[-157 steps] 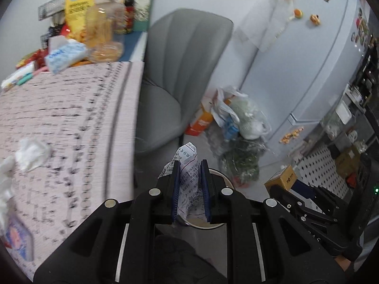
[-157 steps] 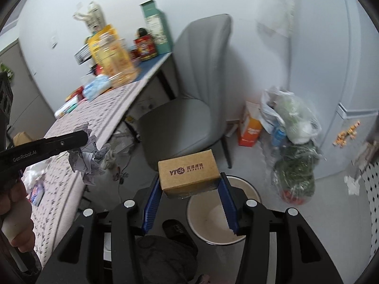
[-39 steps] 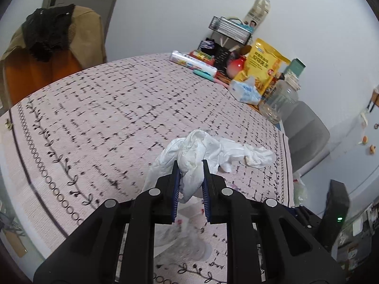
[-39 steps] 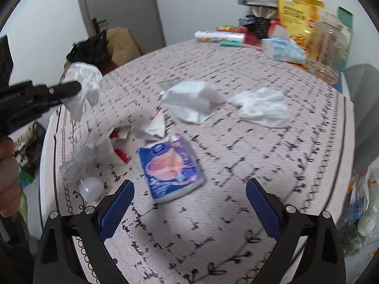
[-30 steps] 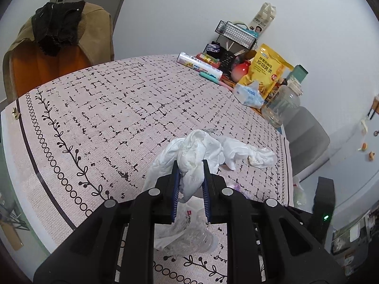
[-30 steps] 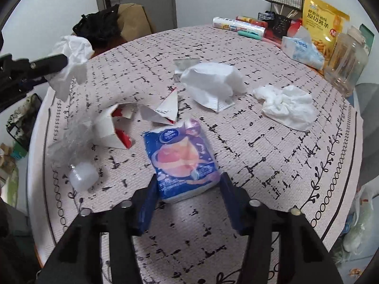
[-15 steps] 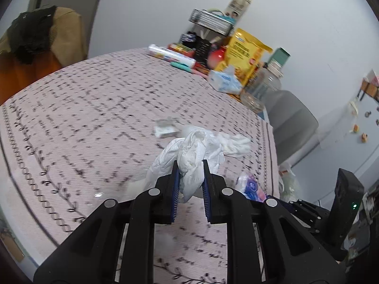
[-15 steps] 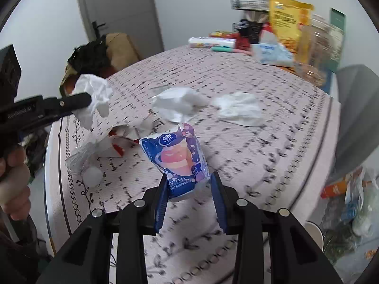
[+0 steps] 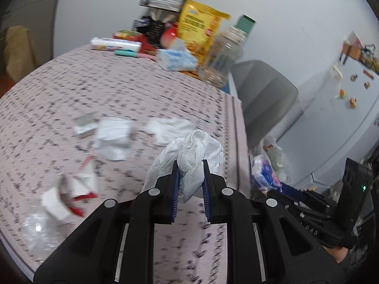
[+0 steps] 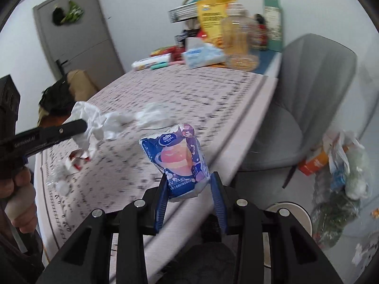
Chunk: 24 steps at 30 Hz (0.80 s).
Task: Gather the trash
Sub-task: 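Carry tissue and packet to the white bin and open both tools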
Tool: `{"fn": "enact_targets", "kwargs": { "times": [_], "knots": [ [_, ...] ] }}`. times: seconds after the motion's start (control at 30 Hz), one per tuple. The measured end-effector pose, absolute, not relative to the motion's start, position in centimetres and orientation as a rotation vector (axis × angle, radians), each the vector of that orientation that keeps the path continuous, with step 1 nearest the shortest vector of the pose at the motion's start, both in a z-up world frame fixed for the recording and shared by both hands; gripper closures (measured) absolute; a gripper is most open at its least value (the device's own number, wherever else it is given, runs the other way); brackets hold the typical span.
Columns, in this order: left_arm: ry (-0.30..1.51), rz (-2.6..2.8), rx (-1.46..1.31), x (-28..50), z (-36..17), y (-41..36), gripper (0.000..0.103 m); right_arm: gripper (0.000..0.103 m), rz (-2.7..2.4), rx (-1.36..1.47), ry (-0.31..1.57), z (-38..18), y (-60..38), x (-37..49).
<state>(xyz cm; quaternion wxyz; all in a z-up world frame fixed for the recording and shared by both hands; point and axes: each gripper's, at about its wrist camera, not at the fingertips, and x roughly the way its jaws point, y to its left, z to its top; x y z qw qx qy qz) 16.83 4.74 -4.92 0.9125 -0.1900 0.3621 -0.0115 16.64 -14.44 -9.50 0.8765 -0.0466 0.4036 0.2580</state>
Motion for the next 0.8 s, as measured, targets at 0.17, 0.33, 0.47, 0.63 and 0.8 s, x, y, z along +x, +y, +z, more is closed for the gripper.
{"fn": "enact_targets", "kwargs": {
  "times": [0.17, 0.33, 0.47, 0.63, 0.8],
  "knots": [
    [0.779, -0.090, -0.347, 19.1, -5.4, 0.6, 0.085, 0.068, 0.450, -0.038, 0.846, -10.0, -19.0, 18.0],
    [0.811, -0.140, -0.313, 20.9, -6.0, -2.5, 0.085, 0.068, 0.377, 0.004, 0.858, -11.2, -22.9, 18.8],
    [0.842, -0.177, -0.286, 22.3, -6.7, -5.0, 0.085, 0.067, 0.316, 0.044, 0.876, -12.5, -25.9, 19.4],
    [0.877, -0.222, -0.252, 23.7, -7.4, -7.8, 0.085, 0.064, 0.244, 0.112, 0.894, -14.1, -29.7, 20.1],
    [0.913, -0.260, -0.213, 24.8, -8.4, -10.6, 0.085, 0.029, 0.170, 0.182, 0.896, -16.1, -33.1, 20.8]
  ]
}}
